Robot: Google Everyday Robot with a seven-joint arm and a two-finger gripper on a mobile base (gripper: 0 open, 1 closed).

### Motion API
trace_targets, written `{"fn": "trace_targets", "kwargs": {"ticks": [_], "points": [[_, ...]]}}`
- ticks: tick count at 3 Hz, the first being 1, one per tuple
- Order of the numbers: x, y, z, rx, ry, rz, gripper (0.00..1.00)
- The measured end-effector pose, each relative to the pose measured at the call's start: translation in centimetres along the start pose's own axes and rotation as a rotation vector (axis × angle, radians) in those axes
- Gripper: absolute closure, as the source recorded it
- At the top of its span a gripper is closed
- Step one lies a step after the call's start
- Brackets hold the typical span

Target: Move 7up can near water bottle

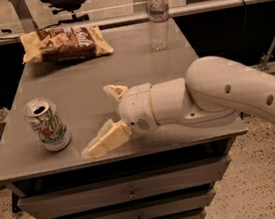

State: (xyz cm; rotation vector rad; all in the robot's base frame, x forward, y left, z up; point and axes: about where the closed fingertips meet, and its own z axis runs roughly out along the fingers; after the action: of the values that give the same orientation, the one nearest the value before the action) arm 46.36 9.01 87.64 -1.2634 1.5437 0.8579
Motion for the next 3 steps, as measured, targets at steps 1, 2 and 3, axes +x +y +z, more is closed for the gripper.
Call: {"fn": "trace_targets", "kwargs": {"ticks": [1, 2, 3], "points": [[-0.7, -0.2, 3.4, -0.018, -0.066, -0.006, 0.00], [-1.0, -0.4, 6.3, -0.030, -0.122, -0.002, 0.00], [-1.4, -0.1, 9.3, -0.046, -0.182, 0.008, 0.00]]}}
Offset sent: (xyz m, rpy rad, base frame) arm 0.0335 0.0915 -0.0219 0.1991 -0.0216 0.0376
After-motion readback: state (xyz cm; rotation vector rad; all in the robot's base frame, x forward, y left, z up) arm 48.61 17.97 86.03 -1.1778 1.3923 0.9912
